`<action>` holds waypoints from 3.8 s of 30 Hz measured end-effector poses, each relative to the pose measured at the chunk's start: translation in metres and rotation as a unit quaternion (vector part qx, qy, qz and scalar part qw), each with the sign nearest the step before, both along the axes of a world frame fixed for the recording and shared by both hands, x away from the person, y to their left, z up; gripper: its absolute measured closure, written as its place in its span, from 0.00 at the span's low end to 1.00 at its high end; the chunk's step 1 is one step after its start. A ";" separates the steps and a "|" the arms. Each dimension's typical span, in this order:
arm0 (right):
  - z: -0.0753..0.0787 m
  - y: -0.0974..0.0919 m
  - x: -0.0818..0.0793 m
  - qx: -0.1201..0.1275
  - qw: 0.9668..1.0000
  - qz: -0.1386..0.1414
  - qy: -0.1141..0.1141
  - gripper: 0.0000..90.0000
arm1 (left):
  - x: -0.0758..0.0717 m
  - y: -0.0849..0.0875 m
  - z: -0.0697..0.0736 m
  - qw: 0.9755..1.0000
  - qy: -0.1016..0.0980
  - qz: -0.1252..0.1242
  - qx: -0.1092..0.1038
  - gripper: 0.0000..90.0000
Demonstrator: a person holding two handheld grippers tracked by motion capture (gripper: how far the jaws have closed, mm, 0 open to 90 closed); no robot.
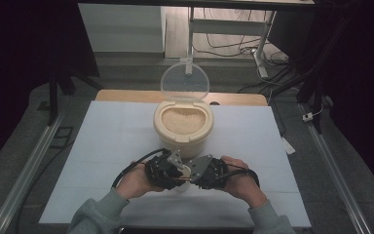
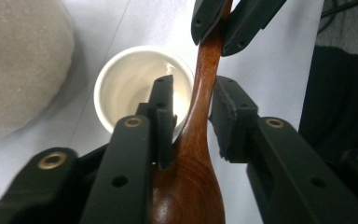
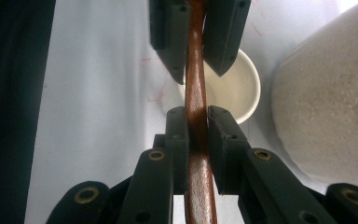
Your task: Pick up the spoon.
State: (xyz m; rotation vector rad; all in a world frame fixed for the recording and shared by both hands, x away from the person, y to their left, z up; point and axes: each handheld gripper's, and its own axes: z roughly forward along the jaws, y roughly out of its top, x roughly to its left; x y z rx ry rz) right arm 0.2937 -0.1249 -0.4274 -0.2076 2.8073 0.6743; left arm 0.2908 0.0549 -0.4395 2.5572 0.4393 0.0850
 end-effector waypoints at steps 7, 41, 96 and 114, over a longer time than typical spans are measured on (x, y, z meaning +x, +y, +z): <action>-0.004 0.003 -0.005 -0.010 1.000 0.024 -0.010 0.86 | -0.001 -0.001 -0.005 0.999 0.015 -0.034 0.004 0.86; 0.007 -0.069 0.012 0.327 0.902 -0.268 0.086 0.37 | -0.003 0.024 0.006 0.992 -0.083 0.056 -0.078 0.88; 0.000 -0.057 0.014 0.510 0.807 -0.209 0.213 0.92 | -0.014 0.035 0.009 0.972 -0.120 0.096 -0.178 0.57; 0.010 -0.079 0.017 0.536 0.794 -0.214 0.192 0.92 | -0.042 0.127 -0.030 0.955 -0.096 0.210 -0.185 0.33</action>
